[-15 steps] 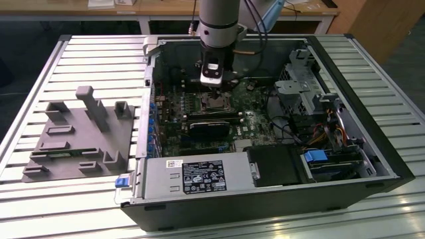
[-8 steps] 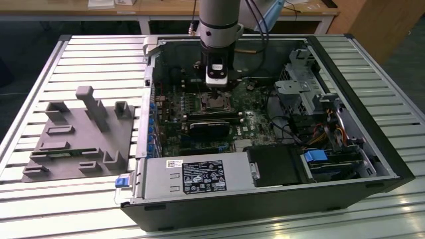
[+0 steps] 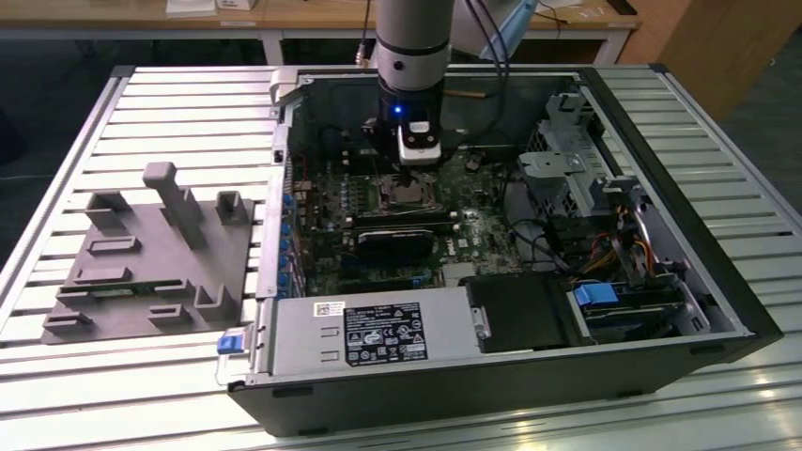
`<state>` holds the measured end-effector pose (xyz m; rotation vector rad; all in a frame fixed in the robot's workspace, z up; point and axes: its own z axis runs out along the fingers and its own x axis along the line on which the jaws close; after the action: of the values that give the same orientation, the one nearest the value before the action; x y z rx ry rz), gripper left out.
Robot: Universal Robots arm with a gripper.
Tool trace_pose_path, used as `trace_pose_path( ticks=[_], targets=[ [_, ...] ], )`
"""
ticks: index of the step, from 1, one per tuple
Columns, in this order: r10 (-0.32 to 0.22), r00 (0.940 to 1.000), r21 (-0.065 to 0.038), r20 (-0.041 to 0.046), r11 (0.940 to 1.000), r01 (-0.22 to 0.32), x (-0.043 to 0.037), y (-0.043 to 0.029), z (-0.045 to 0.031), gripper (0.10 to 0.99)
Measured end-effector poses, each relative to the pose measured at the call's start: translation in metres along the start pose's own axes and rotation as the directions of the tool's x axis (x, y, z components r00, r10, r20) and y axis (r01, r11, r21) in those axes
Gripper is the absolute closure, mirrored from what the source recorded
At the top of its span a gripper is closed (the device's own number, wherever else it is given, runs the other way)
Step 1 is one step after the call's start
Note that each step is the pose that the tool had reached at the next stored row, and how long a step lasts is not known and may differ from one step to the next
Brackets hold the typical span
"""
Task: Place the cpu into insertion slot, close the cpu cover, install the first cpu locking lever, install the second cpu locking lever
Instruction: 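Close the cpu cover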
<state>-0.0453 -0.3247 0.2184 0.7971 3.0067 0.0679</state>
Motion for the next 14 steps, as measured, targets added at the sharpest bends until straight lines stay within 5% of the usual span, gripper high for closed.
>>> trace_pose_path(
  ticks=[7, 14],
  targets=[
    [-0.127, 0.9919, -0.001, -0.0055, 0.992, 0.127, 0.0, -0.0001, 0.0004, 0.984],
    [-0.252, 0.9678, 0.0, -0.0098, 0.9678, 0.252, 0.0, -0.0001, 0.0009, 0.984]
  ],
)
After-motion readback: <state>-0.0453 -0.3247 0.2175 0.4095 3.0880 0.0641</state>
